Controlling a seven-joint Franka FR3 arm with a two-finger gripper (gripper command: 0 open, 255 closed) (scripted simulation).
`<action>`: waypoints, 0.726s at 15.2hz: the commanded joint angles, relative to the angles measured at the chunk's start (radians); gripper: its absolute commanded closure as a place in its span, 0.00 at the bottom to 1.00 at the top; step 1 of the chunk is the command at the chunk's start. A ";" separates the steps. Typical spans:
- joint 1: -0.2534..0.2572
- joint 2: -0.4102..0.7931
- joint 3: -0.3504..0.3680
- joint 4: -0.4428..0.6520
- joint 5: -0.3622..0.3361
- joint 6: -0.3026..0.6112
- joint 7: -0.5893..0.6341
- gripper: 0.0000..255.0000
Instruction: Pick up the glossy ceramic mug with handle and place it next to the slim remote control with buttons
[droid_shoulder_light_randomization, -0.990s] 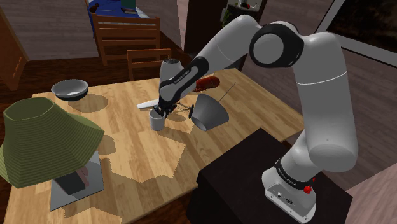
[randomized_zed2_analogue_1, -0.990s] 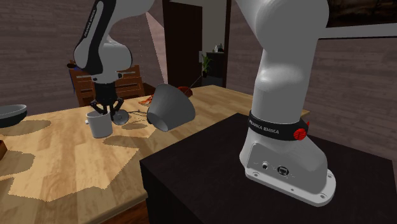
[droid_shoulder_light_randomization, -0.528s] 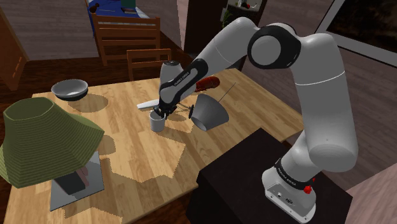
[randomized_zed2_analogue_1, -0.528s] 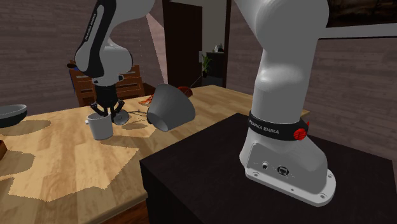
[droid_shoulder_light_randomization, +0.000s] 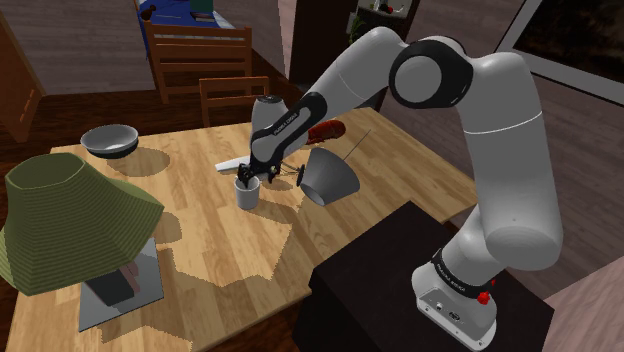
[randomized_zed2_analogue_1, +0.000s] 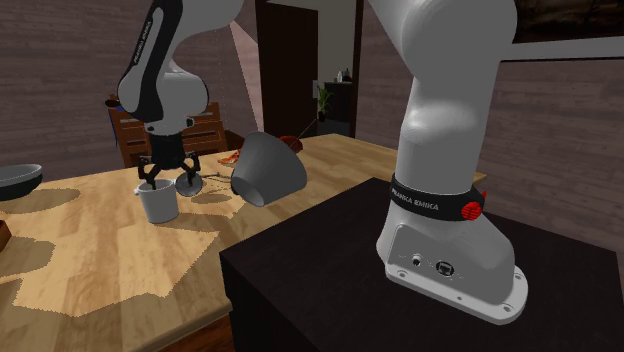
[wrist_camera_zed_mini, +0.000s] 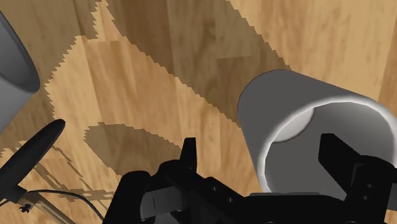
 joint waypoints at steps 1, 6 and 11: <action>-0.001 -0.030 0.001 -0.012 0.001 -0.018 0.000 0.00; -0.005 -0.111 0.003 -0.039 0.003 -0.072 -0.002 0.00; -0.005 -0.111 0.003 -0.039 0.003 -0.072 -0.002 0.00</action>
